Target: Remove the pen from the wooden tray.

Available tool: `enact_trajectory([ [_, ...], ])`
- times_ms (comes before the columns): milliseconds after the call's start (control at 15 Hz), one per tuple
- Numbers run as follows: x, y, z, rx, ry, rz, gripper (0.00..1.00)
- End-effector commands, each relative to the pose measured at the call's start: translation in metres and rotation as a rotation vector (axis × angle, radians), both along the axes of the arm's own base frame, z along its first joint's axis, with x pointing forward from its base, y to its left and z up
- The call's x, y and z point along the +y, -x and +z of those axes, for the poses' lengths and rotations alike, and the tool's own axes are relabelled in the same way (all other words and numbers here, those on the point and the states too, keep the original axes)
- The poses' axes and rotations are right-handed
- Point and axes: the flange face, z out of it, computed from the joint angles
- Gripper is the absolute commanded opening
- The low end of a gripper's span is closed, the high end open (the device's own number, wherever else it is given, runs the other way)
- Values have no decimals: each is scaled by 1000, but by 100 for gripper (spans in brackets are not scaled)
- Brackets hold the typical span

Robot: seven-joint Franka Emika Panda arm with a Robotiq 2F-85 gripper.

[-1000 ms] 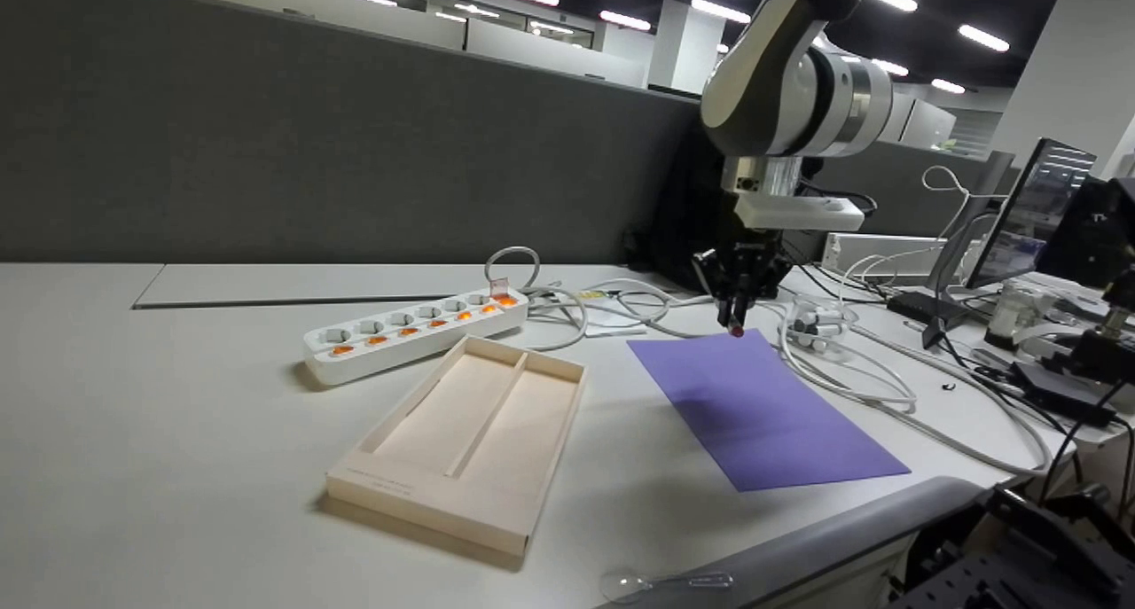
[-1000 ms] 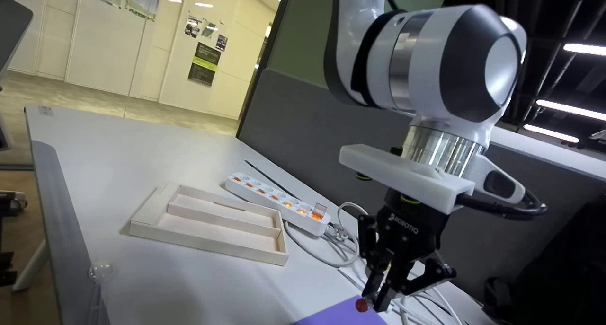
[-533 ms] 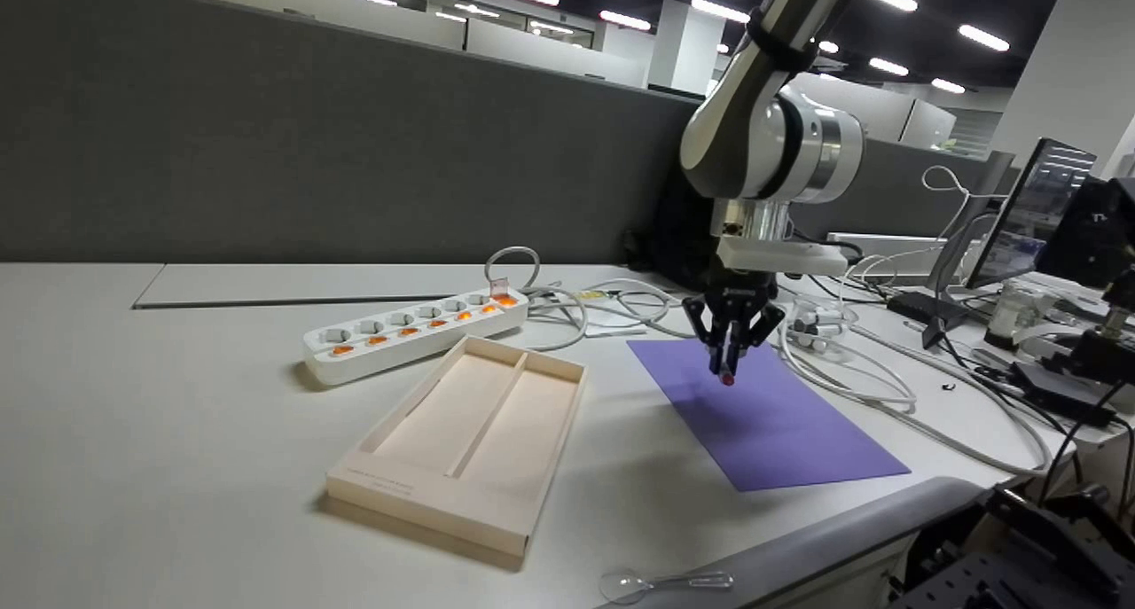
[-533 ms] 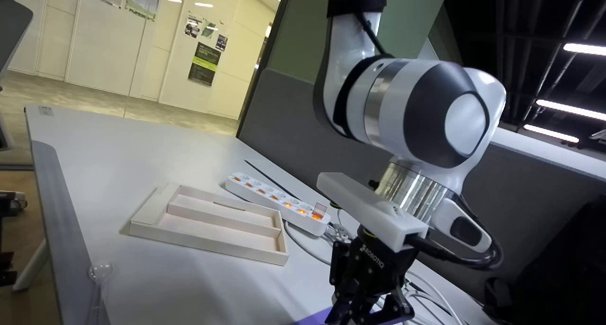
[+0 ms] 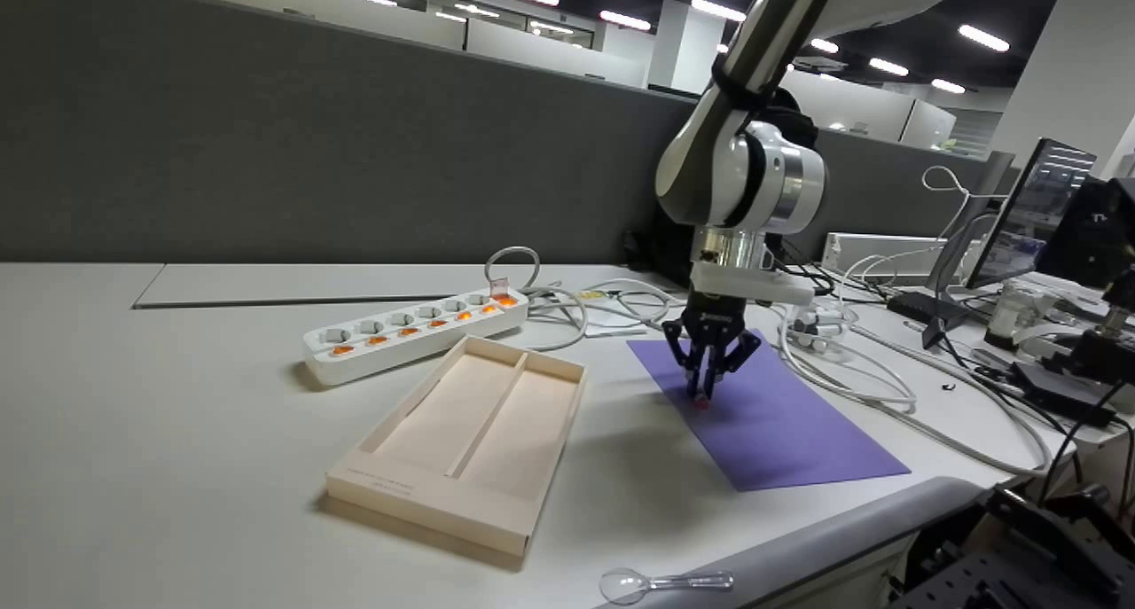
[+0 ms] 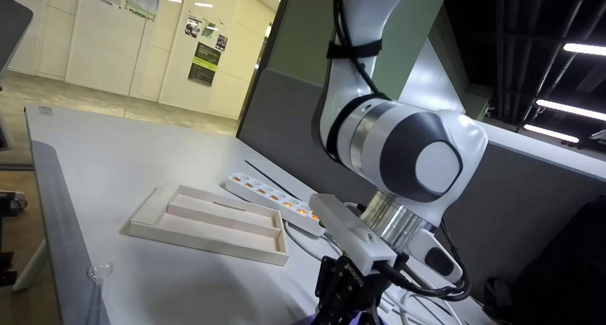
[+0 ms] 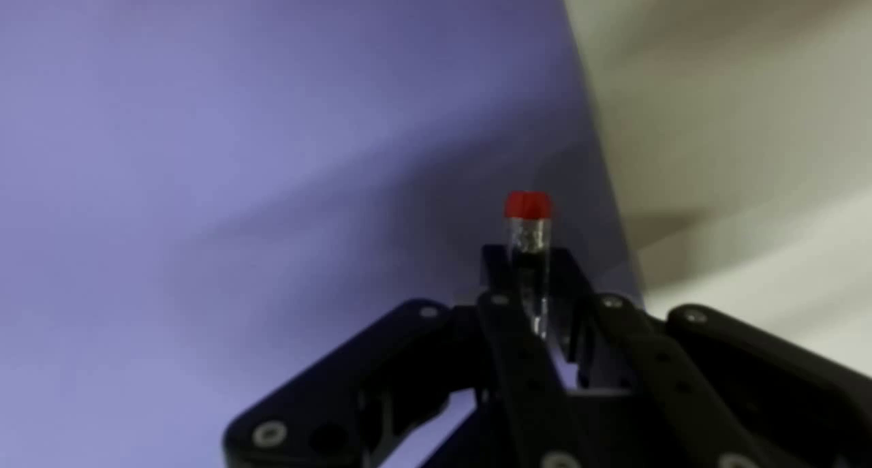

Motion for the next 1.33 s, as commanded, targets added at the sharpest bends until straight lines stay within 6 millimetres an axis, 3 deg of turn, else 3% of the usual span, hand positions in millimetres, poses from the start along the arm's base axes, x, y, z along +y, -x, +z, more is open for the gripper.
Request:
enact_trajectory([
  [0, -6, -7, -5, 17, -37, -49, 4],
  [133, -7, -9, -4, 20, -52, -66, 4],
  [267, -7, -8, -2, 28, -67, -78, 44],
  [600, 9, -18, 23, 20, -75, -60, 77],
  [800, 24, -24, 54, -25, -52, -3, 97],
  [1267, 68, -33, 141, -129, 5, 172, 100],
])
